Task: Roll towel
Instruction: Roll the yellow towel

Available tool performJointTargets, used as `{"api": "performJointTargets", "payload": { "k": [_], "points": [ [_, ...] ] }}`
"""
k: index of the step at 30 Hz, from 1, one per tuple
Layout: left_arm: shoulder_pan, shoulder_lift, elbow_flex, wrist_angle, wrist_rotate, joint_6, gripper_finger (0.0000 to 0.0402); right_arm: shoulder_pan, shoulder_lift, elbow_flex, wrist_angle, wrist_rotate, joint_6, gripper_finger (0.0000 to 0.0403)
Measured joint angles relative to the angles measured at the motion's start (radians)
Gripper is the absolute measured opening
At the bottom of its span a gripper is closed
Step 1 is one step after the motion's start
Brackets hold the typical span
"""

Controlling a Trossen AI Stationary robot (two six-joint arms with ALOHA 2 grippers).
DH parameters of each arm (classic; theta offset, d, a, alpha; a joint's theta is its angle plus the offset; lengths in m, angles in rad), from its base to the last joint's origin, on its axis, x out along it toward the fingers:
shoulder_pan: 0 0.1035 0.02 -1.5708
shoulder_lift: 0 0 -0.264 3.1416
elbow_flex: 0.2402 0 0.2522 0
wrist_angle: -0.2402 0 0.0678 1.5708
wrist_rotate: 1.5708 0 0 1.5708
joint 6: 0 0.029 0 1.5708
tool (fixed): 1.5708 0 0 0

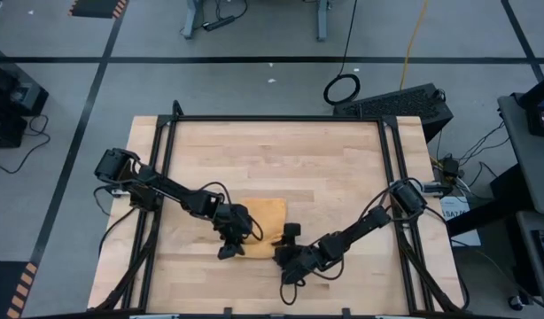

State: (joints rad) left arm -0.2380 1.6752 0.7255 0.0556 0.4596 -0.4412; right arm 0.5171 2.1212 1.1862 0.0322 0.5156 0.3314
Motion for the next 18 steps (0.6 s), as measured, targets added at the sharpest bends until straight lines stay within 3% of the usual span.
{"api": "performJointTargets", "payload": {
  "k": [7,11,14,18],
  "points": [
    [-0.013,-0.045,0.0,-0.024,0.006,0.005,0.0195,-0.004,-0.028,-0.003,-0.027,-0.032,0.059,0.0125],
    [-0.015,-0.137,0.001,-0.07,-0.02,0.01,0.0229,-0.028,-0.046,-0.003,-0.047,-0.118,0.134,0.0093],
    [-0.05,-0.219,0.001,-0.103,-0.166,0.041,0.0236,-0.06,-0.05,-0.002,-0.055,-0.222,0.213,0.0081],
    [-0.179,-0.274,0.001,-0.095,-0.425,0.117,0.0237,-0.088,-0.05,-0.001,-0.053,-0.292,0.263,0.008]
  ]
}}
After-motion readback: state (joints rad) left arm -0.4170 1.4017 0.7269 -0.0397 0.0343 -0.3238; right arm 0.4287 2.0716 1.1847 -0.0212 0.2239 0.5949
